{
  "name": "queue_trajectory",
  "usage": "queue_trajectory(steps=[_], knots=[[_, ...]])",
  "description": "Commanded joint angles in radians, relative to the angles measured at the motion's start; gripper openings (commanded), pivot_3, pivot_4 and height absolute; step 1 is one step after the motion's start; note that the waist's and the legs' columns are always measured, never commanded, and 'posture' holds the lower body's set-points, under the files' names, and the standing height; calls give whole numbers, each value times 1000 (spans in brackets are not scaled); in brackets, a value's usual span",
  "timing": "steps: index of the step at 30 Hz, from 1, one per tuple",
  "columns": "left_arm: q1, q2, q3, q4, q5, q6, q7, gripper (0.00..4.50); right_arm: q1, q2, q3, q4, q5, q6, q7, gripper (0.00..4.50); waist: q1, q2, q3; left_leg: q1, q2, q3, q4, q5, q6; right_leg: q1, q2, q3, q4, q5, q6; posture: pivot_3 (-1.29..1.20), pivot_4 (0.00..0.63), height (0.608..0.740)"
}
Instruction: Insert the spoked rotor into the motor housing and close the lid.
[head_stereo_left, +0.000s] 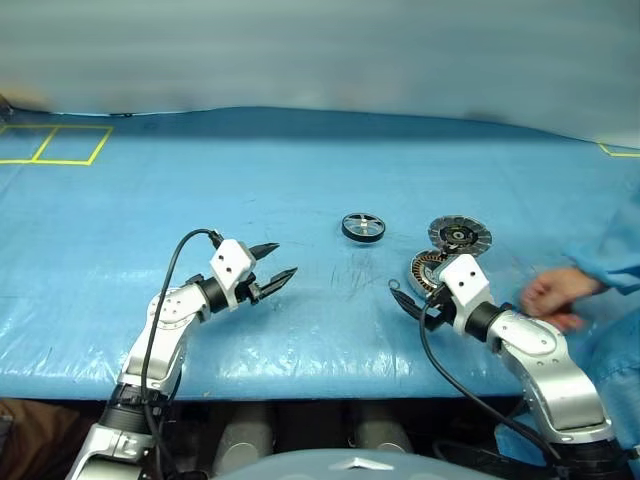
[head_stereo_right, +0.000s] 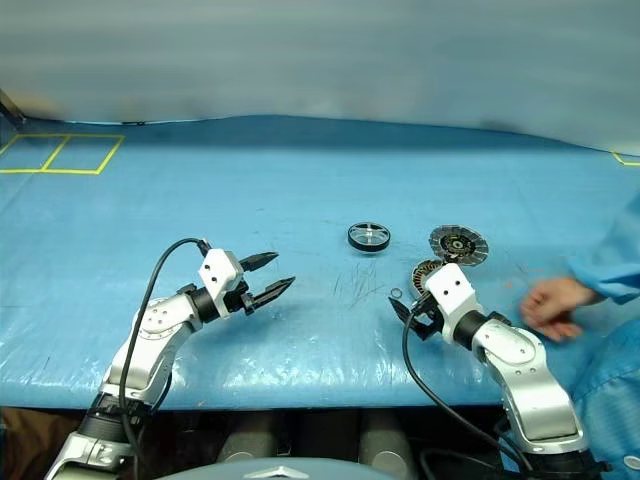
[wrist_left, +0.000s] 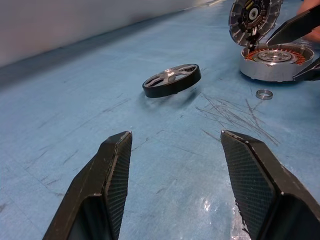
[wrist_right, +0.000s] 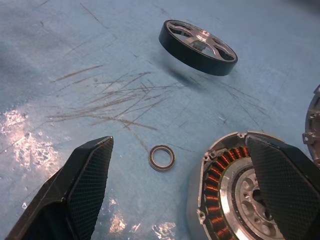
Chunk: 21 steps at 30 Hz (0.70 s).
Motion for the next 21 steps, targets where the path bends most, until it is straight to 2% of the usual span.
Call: queue_trajectory(steps=[1,8,14,21], knots=[[7,-22,19,-20,-14,-19,26,2983,-17,-62,-10,-56,-1,47,35,4500,0,0,0,0,0,0,0,0,0,0,0,0,0,0,0,0,150,740],[14,-44,19,-30,-21,-20,34,2983,-59,-254,33,-75,-34,118,151,4500,1,0,0,-1,0,0,0,0,0,-1,0,0,-1,0,0,0,150,740],[29,-63,-7,-42,8,-22,65,2983,-228,-483,172,51,-166,62,313,4500,-1,0,1,-1,0,1,0,0,0,-2,-2,0,-1,0,0,0,150,740],[45,-78,-20,-51,17,-27,87,2983,-335,-520,272,146,-237,-13,422,4500,4,-1,1,-3,-2,0,-3,-1,0,-2,-1,-2,-3,2,-5,0,150,740]])
